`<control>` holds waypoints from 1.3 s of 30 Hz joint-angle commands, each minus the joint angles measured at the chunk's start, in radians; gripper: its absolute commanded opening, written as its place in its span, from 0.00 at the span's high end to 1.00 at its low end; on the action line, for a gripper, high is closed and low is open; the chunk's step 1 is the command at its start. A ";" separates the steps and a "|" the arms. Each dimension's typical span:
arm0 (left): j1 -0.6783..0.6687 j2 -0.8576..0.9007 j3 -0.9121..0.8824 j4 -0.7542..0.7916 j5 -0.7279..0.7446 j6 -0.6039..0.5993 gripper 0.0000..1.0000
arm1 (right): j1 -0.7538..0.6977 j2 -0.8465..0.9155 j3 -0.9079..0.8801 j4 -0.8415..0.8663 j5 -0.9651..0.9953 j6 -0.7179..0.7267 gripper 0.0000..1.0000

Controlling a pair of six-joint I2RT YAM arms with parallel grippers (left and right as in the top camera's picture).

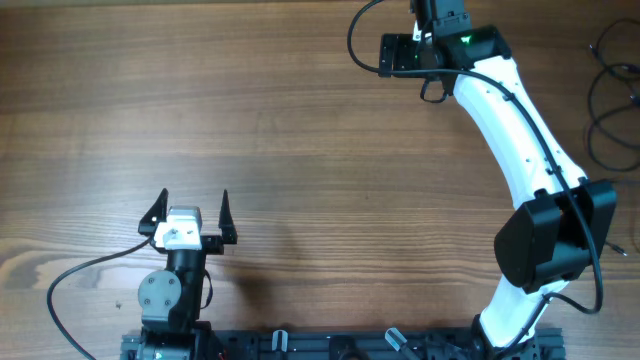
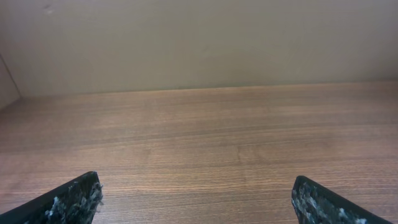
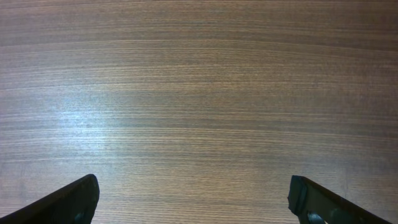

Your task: Untangle cables

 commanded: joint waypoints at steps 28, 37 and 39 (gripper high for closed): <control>0.007 -0.009 -0.008 0.004 -0.009 0.012 0.00 | 0.002 0.009 0.001 0.002 -0.001 0.014 0.00; 0.007 -0.009 -0.008 0.004 -0.009 0.011 0.00 | 0.002 0.004 -0.001 0.024 0.053 0.015 0.00; 0.007 -0.009 -0.008 0.004 -0.009 0.011 0.00 | 0.001 -0.001 -0.001 0.038 0.086 0.013 0.00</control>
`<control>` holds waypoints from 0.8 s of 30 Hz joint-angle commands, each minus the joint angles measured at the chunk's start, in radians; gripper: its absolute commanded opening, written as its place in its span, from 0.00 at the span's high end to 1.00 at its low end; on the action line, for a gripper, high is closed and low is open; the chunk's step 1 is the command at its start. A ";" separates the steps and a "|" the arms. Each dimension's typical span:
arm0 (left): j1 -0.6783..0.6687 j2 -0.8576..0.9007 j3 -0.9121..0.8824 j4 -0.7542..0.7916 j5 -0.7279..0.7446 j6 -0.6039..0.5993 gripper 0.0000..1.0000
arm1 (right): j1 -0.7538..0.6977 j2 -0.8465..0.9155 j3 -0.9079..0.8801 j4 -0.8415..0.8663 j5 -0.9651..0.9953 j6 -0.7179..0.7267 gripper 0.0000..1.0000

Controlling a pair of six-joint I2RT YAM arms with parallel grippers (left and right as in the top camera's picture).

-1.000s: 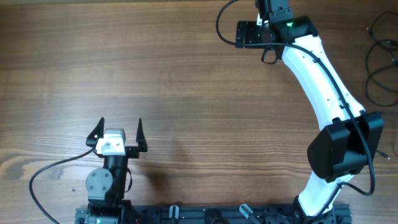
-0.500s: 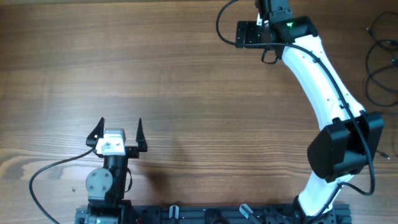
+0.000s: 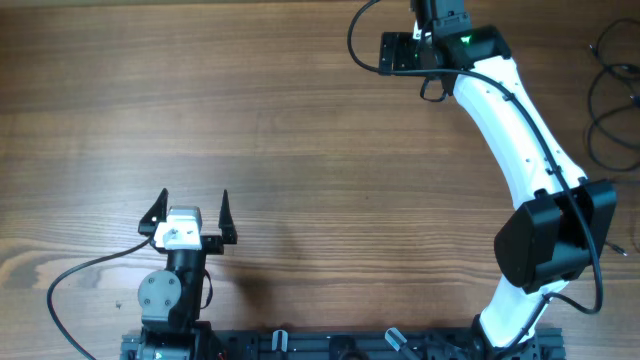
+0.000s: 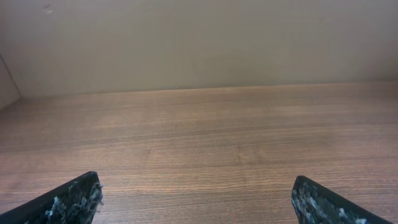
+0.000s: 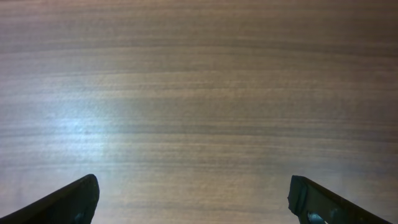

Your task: Untangle cables

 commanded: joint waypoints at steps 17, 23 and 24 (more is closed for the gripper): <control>0.007 -0.009 -0.008 0.004 -0.009 0.012 0.00 | 0.001 -0.238 -0.271 0.287 0.099 -0.042 0.00; 0.007 -0.008 -0.008 0.004 -0.009 0.012 0.00 | -0.022 -0.410 -0.494 0.399 0.097 -0.040 0.00; 0.007 -0.008 -0.008 0.004 -0.009 0.012 0.00 | -0.024 -0.443 -0.537 0.431 0.097 -0.040 0.00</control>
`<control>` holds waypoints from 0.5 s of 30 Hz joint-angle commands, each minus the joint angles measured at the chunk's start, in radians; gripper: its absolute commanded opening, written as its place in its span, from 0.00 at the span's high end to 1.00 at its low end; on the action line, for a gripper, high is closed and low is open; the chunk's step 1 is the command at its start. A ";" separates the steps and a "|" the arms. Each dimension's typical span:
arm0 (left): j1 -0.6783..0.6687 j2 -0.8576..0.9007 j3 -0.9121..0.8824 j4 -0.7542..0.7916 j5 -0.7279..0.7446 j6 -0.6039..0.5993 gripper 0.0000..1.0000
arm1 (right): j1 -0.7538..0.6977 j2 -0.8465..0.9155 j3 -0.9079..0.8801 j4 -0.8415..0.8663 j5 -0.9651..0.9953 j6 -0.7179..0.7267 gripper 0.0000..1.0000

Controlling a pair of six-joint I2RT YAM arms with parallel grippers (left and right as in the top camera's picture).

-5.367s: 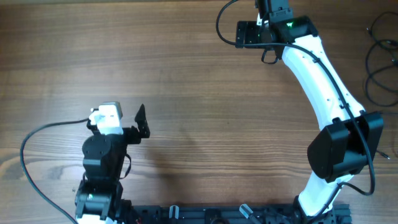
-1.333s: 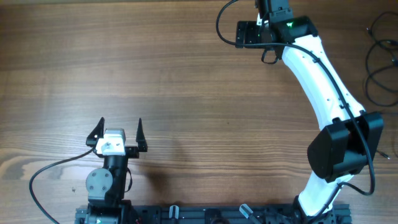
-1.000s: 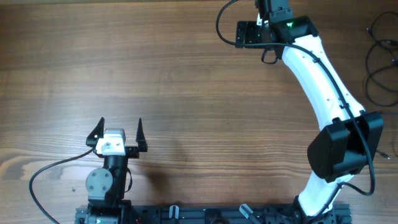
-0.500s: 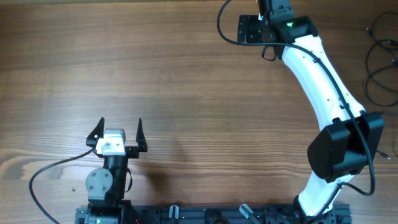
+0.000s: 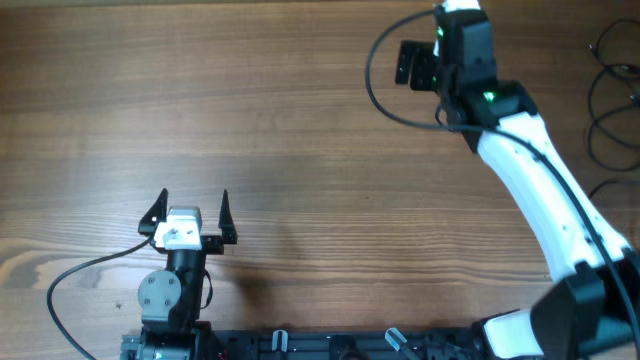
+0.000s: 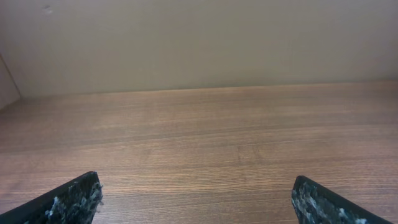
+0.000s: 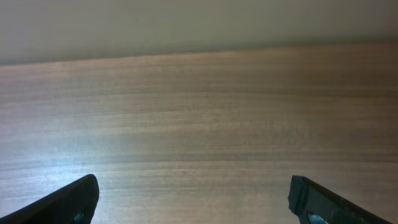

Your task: Untangle cables

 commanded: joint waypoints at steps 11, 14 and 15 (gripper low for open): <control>0.007 -0.008 -0.008 0.004 -0.009 0.011 0.00 | -0.016 -0.442 -0.508 0.327 0.002 0.026 0.00; 0.007 -0.008 -0.008 0.004 -0.009 0.011 0.00 | -0.016 -0.546 -0.634 0.402 -0.013 0.026 0.00; 0.007 -0.008 -0.008 0.004 -0.009 0.011 0.00 | -0.016 -0.587 -0.681 0.416 -0.013 0.026 0.00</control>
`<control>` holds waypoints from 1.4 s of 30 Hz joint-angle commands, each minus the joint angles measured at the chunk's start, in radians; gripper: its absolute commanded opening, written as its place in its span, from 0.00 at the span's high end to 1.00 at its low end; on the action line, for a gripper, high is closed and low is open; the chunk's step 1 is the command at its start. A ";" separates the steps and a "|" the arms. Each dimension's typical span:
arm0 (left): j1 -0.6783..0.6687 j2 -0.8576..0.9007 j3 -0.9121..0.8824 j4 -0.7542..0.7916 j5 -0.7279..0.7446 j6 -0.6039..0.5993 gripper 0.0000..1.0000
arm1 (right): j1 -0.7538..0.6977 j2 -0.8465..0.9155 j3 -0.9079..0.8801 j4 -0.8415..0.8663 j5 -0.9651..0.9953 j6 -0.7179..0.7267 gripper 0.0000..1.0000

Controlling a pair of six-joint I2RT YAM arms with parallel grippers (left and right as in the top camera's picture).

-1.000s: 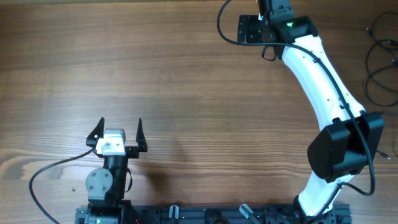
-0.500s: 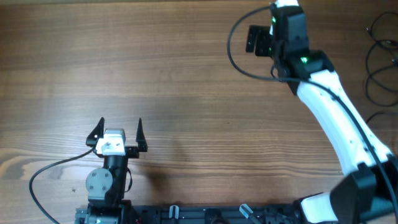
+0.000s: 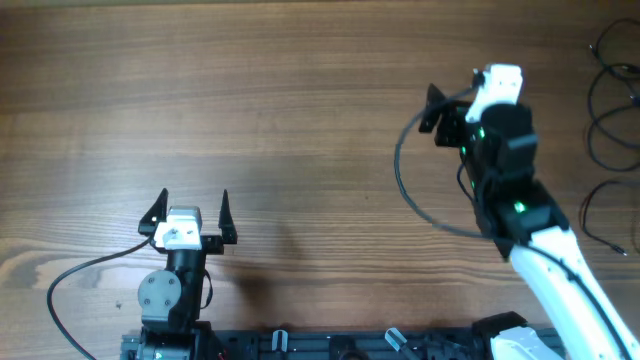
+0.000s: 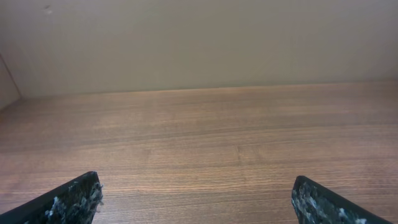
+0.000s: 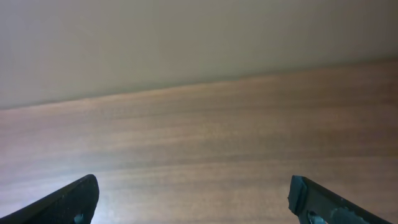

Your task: Untangle cables

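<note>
Thin black cables (image 3: 612,110) lie in tangled loops at the table's far right edge, with another loop (image 3: 600,215) nearer the front. My right gripper (image 3: 450,103) hangs open over bare wood, well left of the cables; in its wrist view (image 5: 193,193) there is only table and wall between the fingers. My left gripper (image 3: 190,212) stands open near the front left, nothing between its fingers (image 4: 74,199). No cable shows in either wrist view.
The wooden table (image 3: 300,120) spreads between the arms. A beige wall (image 4: 199,43) rises behind the table's far edge. The right arm's own black lead (image 3: 410,190) loops out left of its forearm. A dark rail (image 3: 330,345) runs along the front edge.
My right arm has drawn back from the far edge toward the table's right middle, and its camera now sees more wall. Both grippers remain open. The left arm has not moved.
My right gripper hung open at the far edge, looking straight down on bare wood, and stayed so at the second moment. Then it was tilted up and a little further right. Now it is pulled back nearer its base. The left stayed still, open.
</note>
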 commanded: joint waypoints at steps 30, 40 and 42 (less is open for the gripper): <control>0.007 -0.008 -0.008 0.003 -0.009 0.012 0.00 | -0.150 -0.942 -0.639 -0.031 -0.167 -0.050 0.00; 0.007 -0.008 -0.008 0.003 -0.009 0.012 0.00 | -0.164 -1.026 -0.649 -0.040 -0.167 -0.076 0.00; 0.007 -0.008 -0.008 0.003 -0.009 0.012 0.00 | -0.171 -1.041 -0.663 -0.040 -0.184 -0.075 0.00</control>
